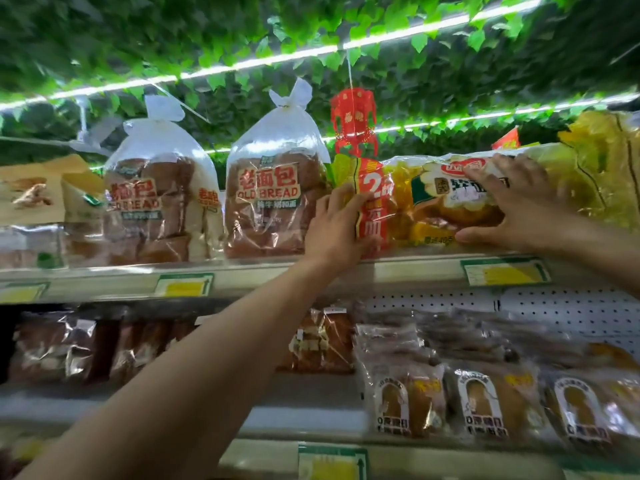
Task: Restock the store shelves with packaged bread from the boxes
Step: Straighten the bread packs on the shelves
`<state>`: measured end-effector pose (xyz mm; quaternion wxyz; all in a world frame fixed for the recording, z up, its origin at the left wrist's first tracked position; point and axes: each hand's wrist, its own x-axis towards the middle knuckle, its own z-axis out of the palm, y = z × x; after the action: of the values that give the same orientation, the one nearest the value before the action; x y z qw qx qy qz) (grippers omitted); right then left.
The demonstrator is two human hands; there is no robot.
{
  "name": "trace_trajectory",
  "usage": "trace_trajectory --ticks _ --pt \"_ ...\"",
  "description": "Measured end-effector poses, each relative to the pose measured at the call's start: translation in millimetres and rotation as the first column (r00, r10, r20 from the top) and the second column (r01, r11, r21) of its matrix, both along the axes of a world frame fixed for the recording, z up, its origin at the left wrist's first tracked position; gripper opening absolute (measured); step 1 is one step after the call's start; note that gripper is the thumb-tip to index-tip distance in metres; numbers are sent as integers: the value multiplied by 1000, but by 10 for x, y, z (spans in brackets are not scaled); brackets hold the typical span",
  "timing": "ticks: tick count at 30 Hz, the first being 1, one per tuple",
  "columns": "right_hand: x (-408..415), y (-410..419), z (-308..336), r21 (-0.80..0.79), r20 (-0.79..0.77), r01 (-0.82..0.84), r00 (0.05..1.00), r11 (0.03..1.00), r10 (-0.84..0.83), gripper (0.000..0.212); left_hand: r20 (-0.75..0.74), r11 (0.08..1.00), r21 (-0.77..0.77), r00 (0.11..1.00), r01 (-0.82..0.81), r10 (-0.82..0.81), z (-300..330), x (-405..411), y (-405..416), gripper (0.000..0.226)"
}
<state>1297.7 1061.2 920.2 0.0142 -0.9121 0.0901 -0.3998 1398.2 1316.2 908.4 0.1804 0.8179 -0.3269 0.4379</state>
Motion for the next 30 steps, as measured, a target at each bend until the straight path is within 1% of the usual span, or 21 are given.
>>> trace_trajectory --ticks 2,4,6,9,11,13,15,16,18,20,22,23,25,27,28,29,30 --pt "17 69 20 28 0 34 999 999 -34 109 23 999 19 999 -25 25 11 -48 43 68" --pt "27 153 59 62 -29 49 998 997 -47 111 69 999 52 998 6 -9 11 -108 117 62" --pt "35 268 93 60 -28 19 999 998 -17 111 137 999 29 990 38 -41 -19 -107 251 55" --pt "59 546 68 -47 40 -110 993 993 112 102 173 986 -161 985 52 -24 -80 -53 453 53" --pt "72 783 29 -157 53 -201 976 967 211 94 127 953 -302 992 15 25 -83 -20 557 56" --pt "62 1022 9 -261 48 -277 953 925 299 86 64 912 -408 996 -27 57 -59 16 645 63" --pt "71 1246 7 -306 43 -351 923 885 382 75 11 876 -482 999 -38 49 -24 68 737 68" --pt "93 1351 8 -300 40 -394 905 869 424 69 -2 864 -501 999 -47 53 -2 101 784 70" --pt "148 1547 14 -207 31 -497 858 843 513 63 -34 858 -506 996 -87 81 33 173 882 78" --pt "182 1694 19 -65 12 -589 807 805 591 60 -68 866 -487 993 -115 94 63 236 969 90" --pt "208 1798 24 74 -16 -645 762 761 647 52 -130 858 -490 987 -151 99 85 264 1049 100" --pt "237 1838 28 136 -40 -653 748 745 662 46 -174 852 -501 982 -153 74 96 307 1094 105" --pt "308 1910 50 283 -78 -651 717 705 693 37 -257 826 -553 965 -112 -41 112 402 1181 121" --pt "367 1996 74 429 -94 -618 695 659 713 36 -338 784 -612 930 -102 -143 127 767 1335 140" --pt "397 2038 79 467 -91 -606 692 644 717 35 -372 786 -607 916 -118 -149 129 876 1393 147" --pt "415 2075 80 478 -89 -601 692 641 716 31 -411 797 -587 901 -145 -139 124 927 1429 148" --pt "430 2109 72 479 -92 -598 694 642 714 27 -425 807 -571 895 -150 -135 124 900 1437 140"
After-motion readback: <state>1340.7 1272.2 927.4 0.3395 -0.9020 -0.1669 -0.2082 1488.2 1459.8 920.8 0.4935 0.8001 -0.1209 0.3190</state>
